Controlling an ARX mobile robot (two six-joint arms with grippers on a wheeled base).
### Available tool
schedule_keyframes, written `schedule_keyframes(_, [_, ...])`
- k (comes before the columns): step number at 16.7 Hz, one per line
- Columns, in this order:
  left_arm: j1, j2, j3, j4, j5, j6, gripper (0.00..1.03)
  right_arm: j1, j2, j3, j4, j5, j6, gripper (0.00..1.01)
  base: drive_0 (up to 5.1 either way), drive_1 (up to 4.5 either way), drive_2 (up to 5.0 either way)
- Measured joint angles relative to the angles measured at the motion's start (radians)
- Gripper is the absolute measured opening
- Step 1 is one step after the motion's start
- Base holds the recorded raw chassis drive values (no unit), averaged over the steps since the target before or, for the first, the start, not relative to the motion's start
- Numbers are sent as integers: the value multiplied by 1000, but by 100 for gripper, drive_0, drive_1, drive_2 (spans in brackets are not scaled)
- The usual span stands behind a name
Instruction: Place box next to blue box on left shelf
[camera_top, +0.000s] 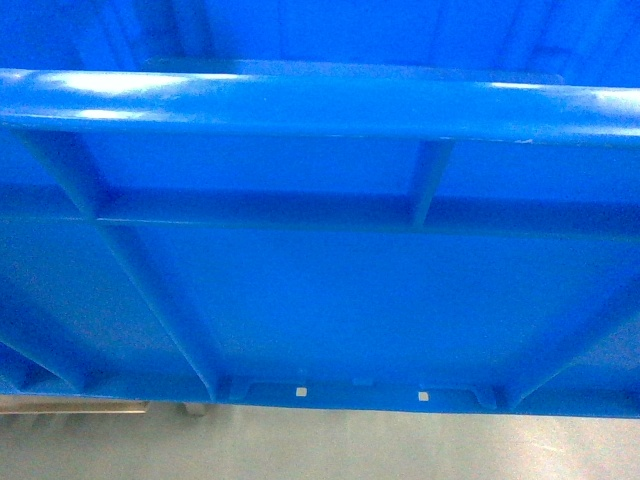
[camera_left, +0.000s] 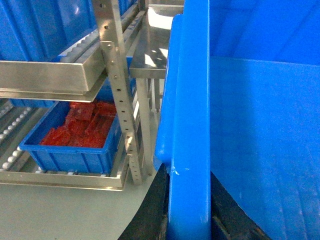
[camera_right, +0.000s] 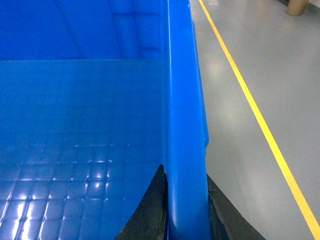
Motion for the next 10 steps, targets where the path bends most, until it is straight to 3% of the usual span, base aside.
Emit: schedule_keyframes(10, [0, 0, 0, 1, -1, -1, 9, 0, 0, 0, 3, 0, 0, 10, -447, 249, 249])
